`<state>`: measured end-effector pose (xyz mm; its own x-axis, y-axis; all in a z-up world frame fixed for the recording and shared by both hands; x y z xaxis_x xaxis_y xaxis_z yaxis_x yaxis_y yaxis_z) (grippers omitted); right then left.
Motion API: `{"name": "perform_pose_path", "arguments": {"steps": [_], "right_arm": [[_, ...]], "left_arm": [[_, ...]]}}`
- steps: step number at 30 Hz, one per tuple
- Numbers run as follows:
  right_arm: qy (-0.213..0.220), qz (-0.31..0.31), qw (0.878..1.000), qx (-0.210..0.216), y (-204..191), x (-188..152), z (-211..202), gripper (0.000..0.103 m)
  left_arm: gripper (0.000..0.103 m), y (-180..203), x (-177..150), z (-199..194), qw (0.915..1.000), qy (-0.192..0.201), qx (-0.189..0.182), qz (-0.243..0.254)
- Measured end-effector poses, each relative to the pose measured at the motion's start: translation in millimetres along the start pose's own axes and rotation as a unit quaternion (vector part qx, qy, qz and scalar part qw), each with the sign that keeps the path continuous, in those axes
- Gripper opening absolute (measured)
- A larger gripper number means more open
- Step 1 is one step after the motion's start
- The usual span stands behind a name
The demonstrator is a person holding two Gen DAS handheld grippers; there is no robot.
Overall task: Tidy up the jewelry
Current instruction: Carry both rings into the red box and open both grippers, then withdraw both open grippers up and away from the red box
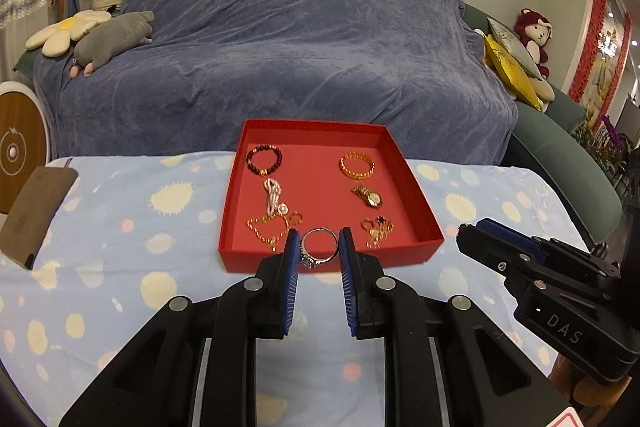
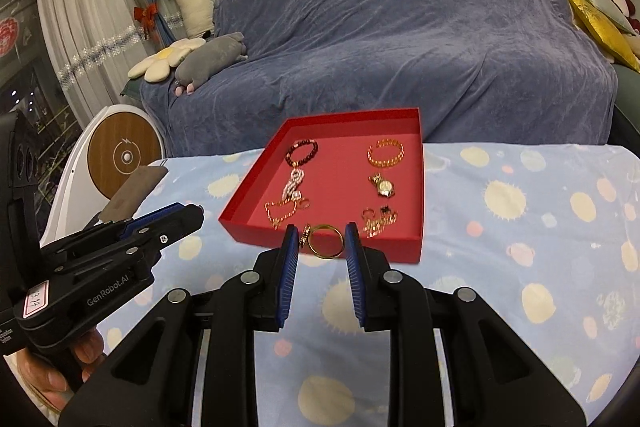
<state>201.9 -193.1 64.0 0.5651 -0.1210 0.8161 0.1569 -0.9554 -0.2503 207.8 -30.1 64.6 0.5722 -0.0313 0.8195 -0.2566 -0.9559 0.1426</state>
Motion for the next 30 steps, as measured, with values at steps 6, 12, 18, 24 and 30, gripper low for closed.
{"name": "perform_pose_path", "arguments": {"steps": [6,12,18,24,30], "right_arm": [[-0.015,0.031,0.999,0.007,14,30,57,0.023],[-0.038,0.035,0.999,-0.011,27,37,112,0.023],[-0.043,0.028,0.998,-0.028,36,38,148,0.023],[-0.055,0.053,0.997,-0.019,46,35,173,0.023],[-0.061,0.052,0.997,-0.022,49,30,184,0.023]], "left_arm": [[0.017,-5,37,59,0.9999,-0.006,0.011,-0.008],[0.017,-4,40,116,0.9989,-0.031,0.034,0.003],[0.017,-13,40,155,0.9979,-0.048,0.043,-0.007],[0.017,-19,39,175,0.9969,-0.058,0.052,-0.005],[0.017,-24,35,186,0.9964,-0.062,0.057,-0.001]]}}
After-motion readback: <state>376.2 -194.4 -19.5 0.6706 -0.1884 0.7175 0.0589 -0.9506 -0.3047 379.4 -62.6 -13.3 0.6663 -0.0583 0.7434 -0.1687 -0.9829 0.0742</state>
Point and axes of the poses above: each gripper's, at about its wrist camera, not at the fingertips, and z roughly the way its jaws point, y to its right, x to its top, the point moved 3 cm from there along z, roughly the way its jaws point, and after that the axes turned 7 degrees about y, right-handed, at the moved point
